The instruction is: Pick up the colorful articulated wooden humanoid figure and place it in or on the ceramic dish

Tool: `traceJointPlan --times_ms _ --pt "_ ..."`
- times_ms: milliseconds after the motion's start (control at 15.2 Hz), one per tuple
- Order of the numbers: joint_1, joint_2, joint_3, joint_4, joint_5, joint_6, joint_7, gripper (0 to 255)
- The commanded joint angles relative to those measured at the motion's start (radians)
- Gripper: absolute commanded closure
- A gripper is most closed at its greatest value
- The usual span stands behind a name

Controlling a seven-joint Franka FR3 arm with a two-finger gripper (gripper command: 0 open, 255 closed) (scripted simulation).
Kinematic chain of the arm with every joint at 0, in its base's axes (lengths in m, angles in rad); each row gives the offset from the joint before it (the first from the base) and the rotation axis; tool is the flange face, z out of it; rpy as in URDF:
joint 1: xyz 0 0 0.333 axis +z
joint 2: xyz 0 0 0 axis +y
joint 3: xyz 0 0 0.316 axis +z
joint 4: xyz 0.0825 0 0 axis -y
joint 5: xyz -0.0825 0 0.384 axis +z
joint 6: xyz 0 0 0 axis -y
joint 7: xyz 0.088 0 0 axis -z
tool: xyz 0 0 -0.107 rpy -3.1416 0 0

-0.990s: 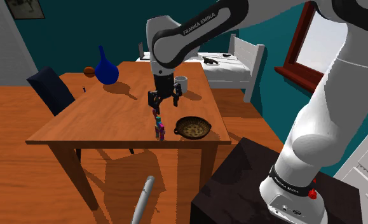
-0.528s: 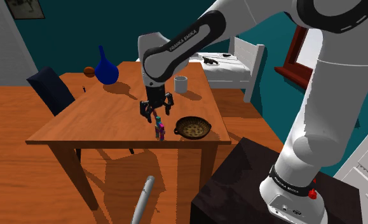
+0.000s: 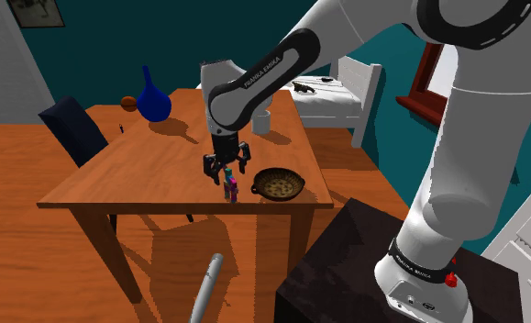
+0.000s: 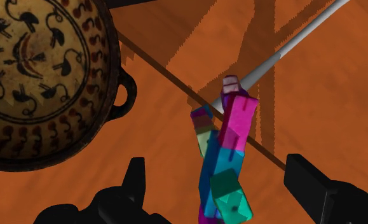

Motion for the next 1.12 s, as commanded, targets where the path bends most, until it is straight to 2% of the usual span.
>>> traceJointPlan --times_ms 0,198,264,858,1056 --pt "0.000 0.000 0.000 -0.001 0.000 0.001 0.000 0" --pt "0.000 0.000 0.000 -0.001 0.000 0.001 0.000 0" --pt "0.000 0.000 0.000 -0.001 0.000 0.001 0.000 255" --pt "0.000 0.000 0.000 -0.001 0.000 0.001 0.000 255" --pt "-0.001 -0.022 0.001 0.015 0.007 -0.036 -0.005 255"
